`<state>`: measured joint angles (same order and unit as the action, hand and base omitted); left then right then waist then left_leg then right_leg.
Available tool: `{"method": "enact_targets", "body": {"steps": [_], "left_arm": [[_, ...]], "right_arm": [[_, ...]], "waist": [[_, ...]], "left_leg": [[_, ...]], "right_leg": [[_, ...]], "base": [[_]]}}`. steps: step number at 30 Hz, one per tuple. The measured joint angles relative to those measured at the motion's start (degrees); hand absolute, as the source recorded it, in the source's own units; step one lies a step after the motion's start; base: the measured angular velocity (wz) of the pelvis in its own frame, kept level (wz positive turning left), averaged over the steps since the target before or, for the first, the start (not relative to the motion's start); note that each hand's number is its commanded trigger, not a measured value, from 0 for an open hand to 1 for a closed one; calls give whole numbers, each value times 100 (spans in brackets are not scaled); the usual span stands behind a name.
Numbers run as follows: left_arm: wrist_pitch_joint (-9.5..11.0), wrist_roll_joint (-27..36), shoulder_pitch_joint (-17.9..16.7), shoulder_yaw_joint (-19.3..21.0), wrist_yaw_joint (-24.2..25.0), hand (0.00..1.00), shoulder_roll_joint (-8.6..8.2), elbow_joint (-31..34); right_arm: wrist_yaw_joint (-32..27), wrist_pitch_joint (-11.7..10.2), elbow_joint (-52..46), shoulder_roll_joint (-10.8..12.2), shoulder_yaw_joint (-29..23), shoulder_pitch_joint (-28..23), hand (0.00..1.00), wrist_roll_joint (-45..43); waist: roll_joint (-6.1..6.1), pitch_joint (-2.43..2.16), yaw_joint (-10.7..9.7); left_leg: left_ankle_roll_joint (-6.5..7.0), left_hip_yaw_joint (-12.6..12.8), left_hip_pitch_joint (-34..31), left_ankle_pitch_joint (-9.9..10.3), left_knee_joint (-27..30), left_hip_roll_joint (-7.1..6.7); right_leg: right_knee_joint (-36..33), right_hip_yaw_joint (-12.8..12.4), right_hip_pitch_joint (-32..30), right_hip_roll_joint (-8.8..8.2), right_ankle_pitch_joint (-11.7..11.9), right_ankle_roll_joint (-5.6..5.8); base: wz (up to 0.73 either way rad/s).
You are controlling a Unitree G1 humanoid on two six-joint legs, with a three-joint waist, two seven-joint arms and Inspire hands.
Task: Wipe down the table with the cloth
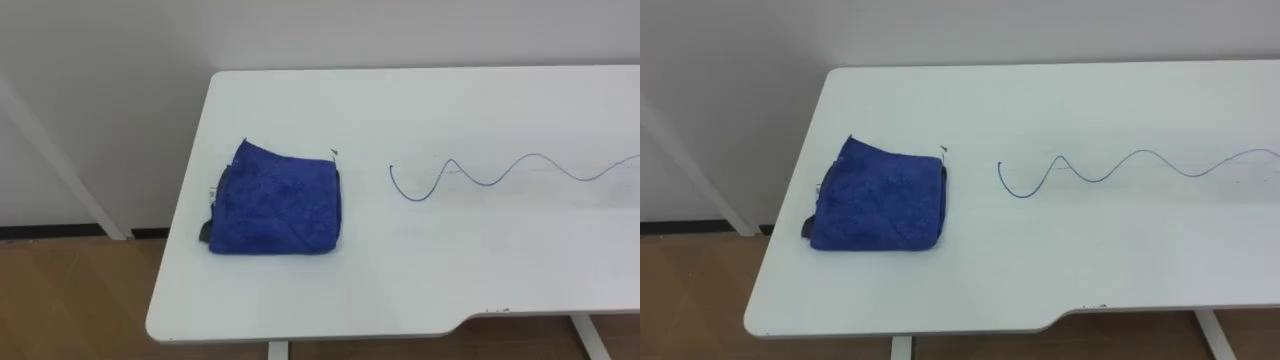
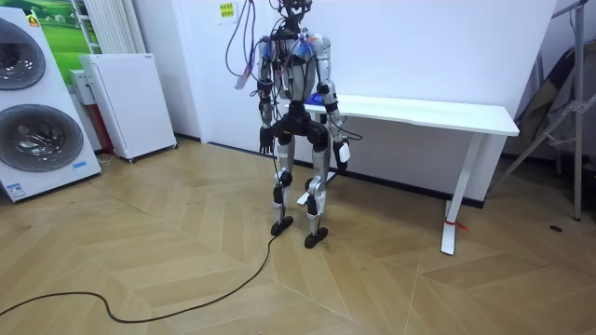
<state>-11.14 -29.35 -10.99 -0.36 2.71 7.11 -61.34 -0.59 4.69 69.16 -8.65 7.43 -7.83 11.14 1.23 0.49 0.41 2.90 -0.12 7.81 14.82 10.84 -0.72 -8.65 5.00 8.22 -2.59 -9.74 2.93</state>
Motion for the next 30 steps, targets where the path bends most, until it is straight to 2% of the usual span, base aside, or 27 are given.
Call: {"method": "enact_targets", "body": {"steps": [10,17,18,23,26,29,30], "left_arm": [[32,0,-1,-2,0,0,2,36],[103,26,18,0,0,0,3,163],[121,60,24,2,0,0,3,163],[125,232,-48,18,0,0,3,159],[109,220,-117,219,0,0,-25,116],[24,226,-178,427,4,0,-15,111],[17,228,-203,546,8,0,-2,112]], "right_arm": [[7,-33,-37,0,33,4,0,-6],[66,-51,-38,2,33,41,0,-10],[73,-51,-37,2,32,51,0,21],[65,-37,-26,5,7,31,0,402],[-25,-21,108,16,-248,-33,0,933],[-202,38,353,11,-762,-71,0,1553],[-254,55,512,4,-1098,-77,0,1879]], "waist": [[-18,-7,4],[-8,5,16],[-32,-6,10],[-33,2,0],[-23,13,-2],[-30,13,-39],[-41,14,-105]], "left_leg": [[0,-3,-12,0,8,2],[-5,-8,-29,3,12,4],[-5,-9,-28,3,15,4],[-5,-9,-4,3,-2,1],[-5,-14,4,3,-14,2],[-5,-33,3,3,-7,1],[-5,-50,15,3,13,0]], "right_leg": [[0,16,-7,-1,0,0],[0,27,-17,-1,0,0],[0,27,-14,-1,0,0],[4,22,-3,-1,0,0],[3,36,1,-4,0,0],[2,44,11,-3,0,0],[2,54,38,-4,0,0]], "base": [[0],[0],[0],[0],[0],[5],[12]]}}
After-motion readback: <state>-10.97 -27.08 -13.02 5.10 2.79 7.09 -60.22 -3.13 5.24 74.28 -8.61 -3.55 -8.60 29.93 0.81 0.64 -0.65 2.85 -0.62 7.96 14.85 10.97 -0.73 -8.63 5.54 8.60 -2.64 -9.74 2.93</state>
